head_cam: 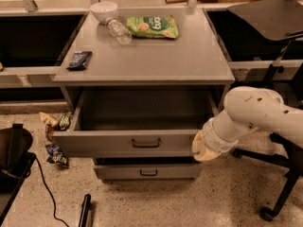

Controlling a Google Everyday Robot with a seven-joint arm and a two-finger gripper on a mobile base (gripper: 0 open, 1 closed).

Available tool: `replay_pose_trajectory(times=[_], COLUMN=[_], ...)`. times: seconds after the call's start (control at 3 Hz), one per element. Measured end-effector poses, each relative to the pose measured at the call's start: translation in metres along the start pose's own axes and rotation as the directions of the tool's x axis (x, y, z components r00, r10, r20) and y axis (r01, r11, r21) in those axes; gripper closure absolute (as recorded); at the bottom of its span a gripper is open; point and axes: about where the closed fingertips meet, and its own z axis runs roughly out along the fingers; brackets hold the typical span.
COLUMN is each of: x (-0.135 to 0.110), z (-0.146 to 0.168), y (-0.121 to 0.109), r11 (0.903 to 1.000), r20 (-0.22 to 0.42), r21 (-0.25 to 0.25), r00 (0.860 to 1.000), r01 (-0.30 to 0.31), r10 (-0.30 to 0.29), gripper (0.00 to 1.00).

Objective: Close top drawer

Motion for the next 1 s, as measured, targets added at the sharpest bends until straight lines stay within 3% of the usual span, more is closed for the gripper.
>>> replay_pose_trajectory(times=[0.33,0.67,1.0], x=[0.012,0.012,0.027], z=[0.001,0.000,0.002], y=[-0.026,-0.025,-0.051], r11=[0.9991,0.9991,0.9977], r20=[-0.009,-0.009,-0.002], r21=[0.036,0.036,0.050], r00=[1.000,1.000,0.999], r01=[-0.021,-0.021,-0.046], r10=[0.021,0.021,0.046], gripper=[0.38,0.15,0.00])
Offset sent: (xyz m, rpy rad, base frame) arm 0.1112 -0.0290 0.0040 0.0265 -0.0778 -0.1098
